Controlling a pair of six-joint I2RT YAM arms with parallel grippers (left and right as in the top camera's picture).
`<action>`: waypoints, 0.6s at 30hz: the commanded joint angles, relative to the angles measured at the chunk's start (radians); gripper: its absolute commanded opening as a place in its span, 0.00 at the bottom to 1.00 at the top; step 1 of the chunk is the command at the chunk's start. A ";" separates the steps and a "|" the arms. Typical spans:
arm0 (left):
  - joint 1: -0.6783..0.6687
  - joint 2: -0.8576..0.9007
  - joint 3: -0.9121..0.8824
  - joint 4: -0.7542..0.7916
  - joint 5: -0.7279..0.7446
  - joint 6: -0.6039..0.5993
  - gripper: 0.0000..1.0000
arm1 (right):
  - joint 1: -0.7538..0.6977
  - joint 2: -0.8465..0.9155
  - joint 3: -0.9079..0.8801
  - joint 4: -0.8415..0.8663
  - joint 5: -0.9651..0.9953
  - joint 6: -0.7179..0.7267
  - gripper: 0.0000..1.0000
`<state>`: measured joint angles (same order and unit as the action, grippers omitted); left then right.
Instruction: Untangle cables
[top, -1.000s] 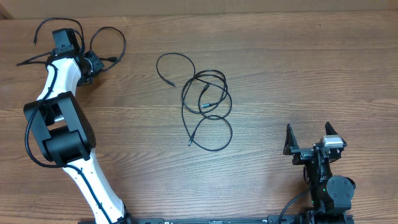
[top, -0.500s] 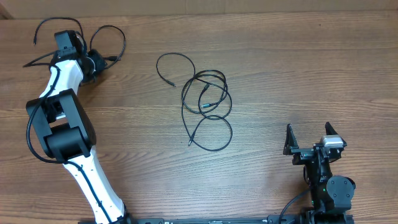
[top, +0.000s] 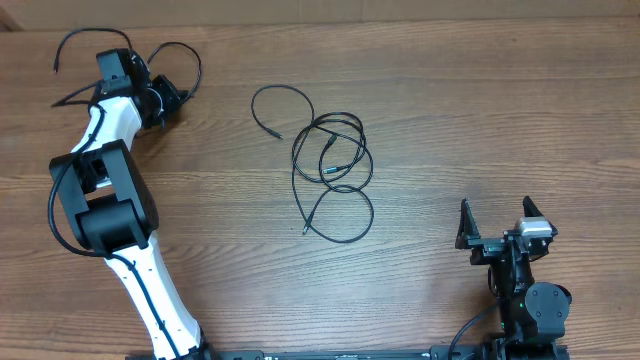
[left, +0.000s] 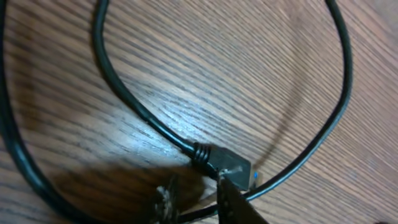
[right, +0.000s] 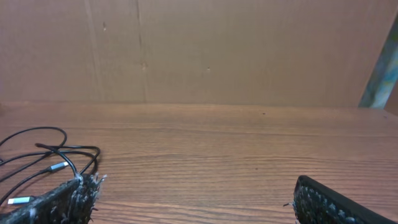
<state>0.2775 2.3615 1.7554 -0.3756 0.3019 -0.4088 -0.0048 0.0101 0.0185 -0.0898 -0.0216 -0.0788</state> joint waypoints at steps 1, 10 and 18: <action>0.023 -0.032 0.014 -0.024 0.008 0.016 0.28 | 0.005 -0.007 -0.010 0.006 0.002 0.003 1.00; 0.075 -0.231 0.024 -0.153 -0.047 0.028 0.21 | 0.005 -0.007 -0.010 0.006 0.002 0.003 1.00; 0.082 -0.163 -0.006 -0.337 -0.224 0.097 0.04 | 0.005 -0.007 -0.010 0.005 0.002 0.003 1.00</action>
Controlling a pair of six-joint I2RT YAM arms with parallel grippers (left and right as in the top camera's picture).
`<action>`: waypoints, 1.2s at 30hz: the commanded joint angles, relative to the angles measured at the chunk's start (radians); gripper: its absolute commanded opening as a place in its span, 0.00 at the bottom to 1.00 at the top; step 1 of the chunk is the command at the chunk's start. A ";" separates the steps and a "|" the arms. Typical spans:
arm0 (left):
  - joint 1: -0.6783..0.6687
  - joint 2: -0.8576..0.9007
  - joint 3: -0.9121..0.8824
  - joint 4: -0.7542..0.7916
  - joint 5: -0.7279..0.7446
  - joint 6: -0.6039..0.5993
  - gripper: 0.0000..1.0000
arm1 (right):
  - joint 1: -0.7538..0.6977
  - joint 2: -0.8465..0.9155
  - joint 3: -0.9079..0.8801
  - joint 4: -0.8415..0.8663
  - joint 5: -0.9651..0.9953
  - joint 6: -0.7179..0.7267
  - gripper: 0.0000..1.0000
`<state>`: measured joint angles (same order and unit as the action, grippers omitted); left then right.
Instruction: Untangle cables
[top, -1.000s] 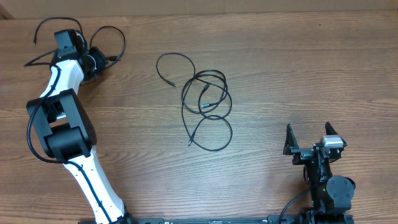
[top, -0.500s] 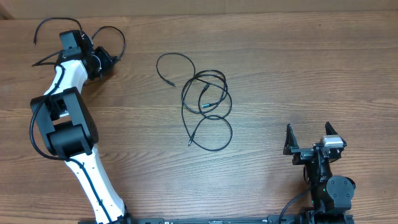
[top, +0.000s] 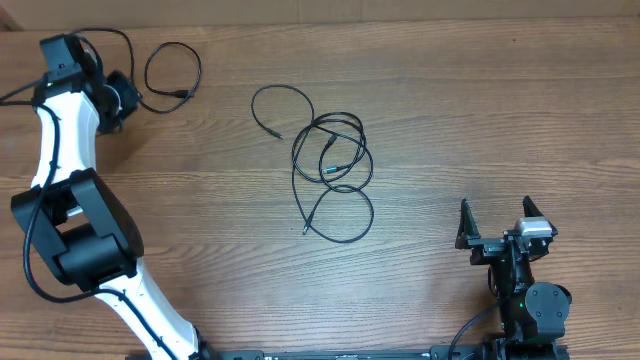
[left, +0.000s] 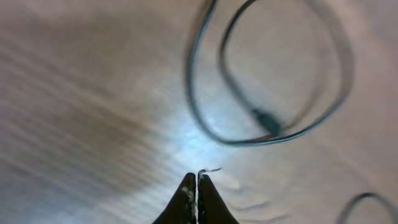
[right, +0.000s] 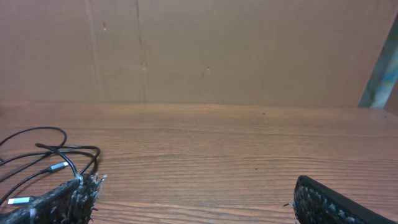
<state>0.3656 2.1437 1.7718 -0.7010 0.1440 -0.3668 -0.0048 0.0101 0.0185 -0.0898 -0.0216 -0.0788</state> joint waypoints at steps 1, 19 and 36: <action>-0.006 0.063 -0.031 -0.013 -0.066 0.055 0.04 | 0.005 -0.007 -0.010 0.006 0.002 0.003 1.00; -0.021 0.222 -0.043 0.120 0.060 0.083 0.04 | 0.005 -0.007 -0.010 0.006 0.002 0.003 1.00; -0.076 0.389 -0.043 0.293 0.254 -0.009 0.04 | 0.005 -0.007 -0.010 0.006 0.002 0.003 1.00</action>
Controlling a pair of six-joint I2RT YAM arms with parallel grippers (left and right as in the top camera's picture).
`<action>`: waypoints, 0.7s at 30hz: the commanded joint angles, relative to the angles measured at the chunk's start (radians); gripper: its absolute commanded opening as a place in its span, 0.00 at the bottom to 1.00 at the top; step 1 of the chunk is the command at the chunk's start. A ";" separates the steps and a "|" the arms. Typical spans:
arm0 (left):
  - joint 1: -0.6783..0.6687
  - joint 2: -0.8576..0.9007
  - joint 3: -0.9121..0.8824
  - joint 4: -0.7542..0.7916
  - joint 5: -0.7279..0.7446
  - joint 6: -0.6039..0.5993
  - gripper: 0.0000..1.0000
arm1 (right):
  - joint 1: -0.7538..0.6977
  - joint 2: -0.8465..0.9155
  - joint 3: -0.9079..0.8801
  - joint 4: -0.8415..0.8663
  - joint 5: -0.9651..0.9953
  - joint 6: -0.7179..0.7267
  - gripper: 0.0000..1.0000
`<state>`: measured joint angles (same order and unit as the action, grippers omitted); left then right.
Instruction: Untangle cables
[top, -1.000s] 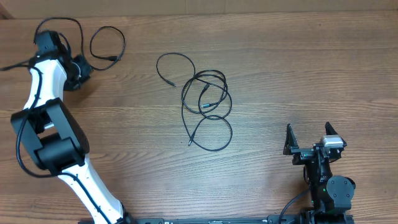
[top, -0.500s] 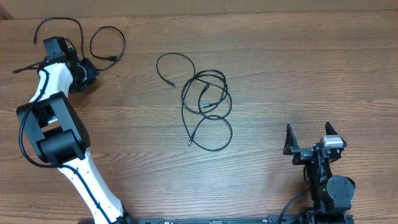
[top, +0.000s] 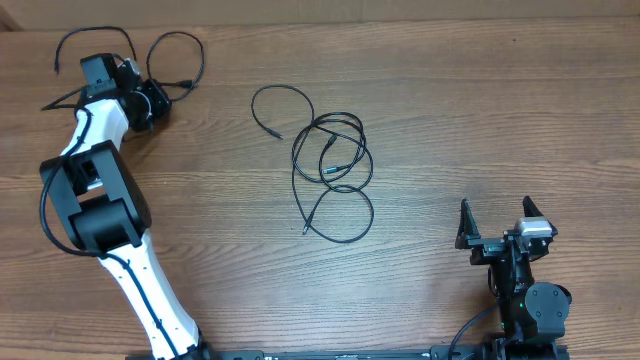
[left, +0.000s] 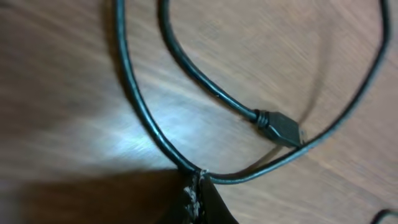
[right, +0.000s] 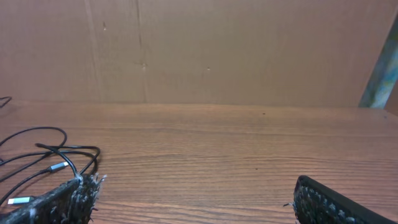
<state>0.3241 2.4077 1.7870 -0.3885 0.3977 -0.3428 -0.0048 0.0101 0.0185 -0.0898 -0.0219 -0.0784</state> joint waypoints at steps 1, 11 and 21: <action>-0.036 0.125 -0.057 0.004 0.019 -0.033 0.04 | 0.005 -0.007 -0.010 0.006 0.002 0.003 1.00; -0.018 0.076 -0.029 0.118 0.176 -0.129 0.04 | 0.005 -0.007 -0.010 0.006 0.002 0.003 1.00; 0.013 -0.198 -0.026 -0.035 -0.041 -0.116 0.09 | 0.005 -0.007 -0.010 0.006 0.002 0.003 1.00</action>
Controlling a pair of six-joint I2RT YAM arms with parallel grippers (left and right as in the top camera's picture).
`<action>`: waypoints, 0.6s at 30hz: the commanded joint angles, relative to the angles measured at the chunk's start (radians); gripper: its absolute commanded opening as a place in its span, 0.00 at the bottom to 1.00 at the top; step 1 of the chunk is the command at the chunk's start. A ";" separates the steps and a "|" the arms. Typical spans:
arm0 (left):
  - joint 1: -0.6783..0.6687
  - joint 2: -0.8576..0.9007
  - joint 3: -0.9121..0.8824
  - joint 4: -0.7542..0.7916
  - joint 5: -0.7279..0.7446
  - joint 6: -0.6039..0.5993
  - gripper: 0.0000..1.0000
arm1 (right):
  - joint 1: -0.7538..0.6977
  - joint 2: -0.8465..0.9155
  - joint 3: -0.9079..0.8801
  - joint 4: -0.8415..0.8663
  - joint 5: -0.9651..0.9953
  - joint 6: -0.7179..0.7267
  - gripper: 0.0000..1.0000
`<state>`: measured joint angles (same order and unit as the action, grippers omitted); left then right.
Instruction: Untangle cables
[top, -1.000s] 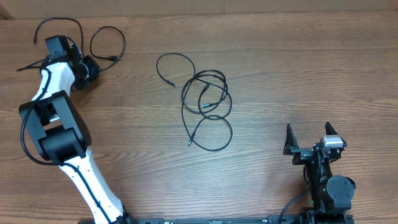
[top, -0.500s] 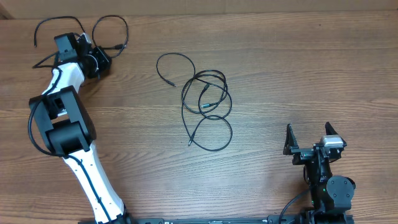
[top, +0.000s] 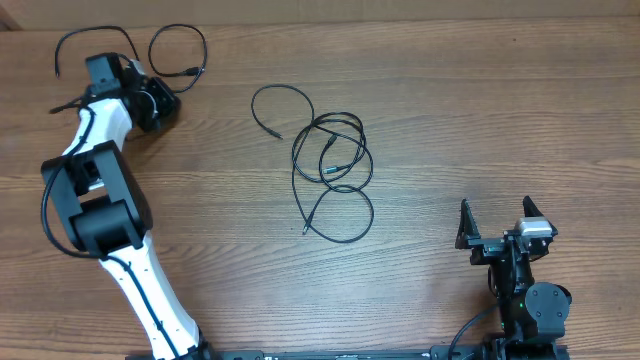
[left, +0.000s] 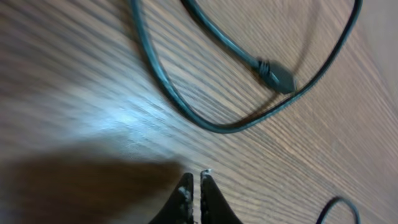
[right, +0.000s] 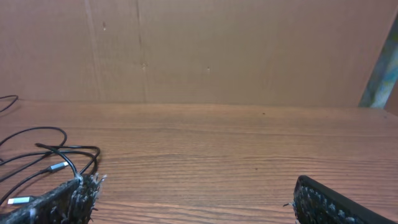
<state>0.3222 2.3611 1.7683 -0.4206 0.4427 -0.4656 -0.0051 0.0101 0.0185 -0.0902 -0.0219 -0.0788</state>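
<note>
A tangle of thin black cables lies mid-table, its near strands showing at the left of the right wrist view as the tangle. One separated black cable curls in a loop at the far left; its plug rests on the wood. My left gripper sits just below that loop. In the left wrist view the left gripper is shut with nothing between the tips, and the cable is a short way ahead of them. My right gripper stands open and empty at the near right.
Another black strand arcs behind the left arm near the table's far left corner. A brown cardboard wall rises beyond the far table edge. Bare wood spreads between the tangle and the right arm.
The loop touched my left fingertips in the wrist view; now it lies apart ahead of them. My left gripper has moved slightly right. The loop looks rounder. The right arm is unchanged.
My left gripper first sat by the cable's plug at the far left. Then the arm stood further left, away from the loop. Later it was back with the loop at its shut tips. Now the loop lies free ahead of them. The tangle never moved.
</note>
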 joint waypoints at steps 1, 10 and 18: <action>0.015 -0.190 -0.008 -0.004 -0.083 0.022 0.12 | 0.005 -0.007 -0.010 0.006 0.002 0.003 1.00; -0.043 -0.455 -0.008 -0.162 0.196 0.025 1.00 | 0.005 -0.007 -0.010 0.006 0.002 0.003 1.00; -0.194 -0.459 -0.026 -0.461 0.301 0.198 1.00 | 0.005 -0.007 -0.010 0.006 0.002 0.003 1.00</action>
<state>0.1867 1.8774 1.7645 -0.8383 0.6952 -0.3828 -0.0048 0.0101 0.0185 -0.0895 -0.0216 -0.0784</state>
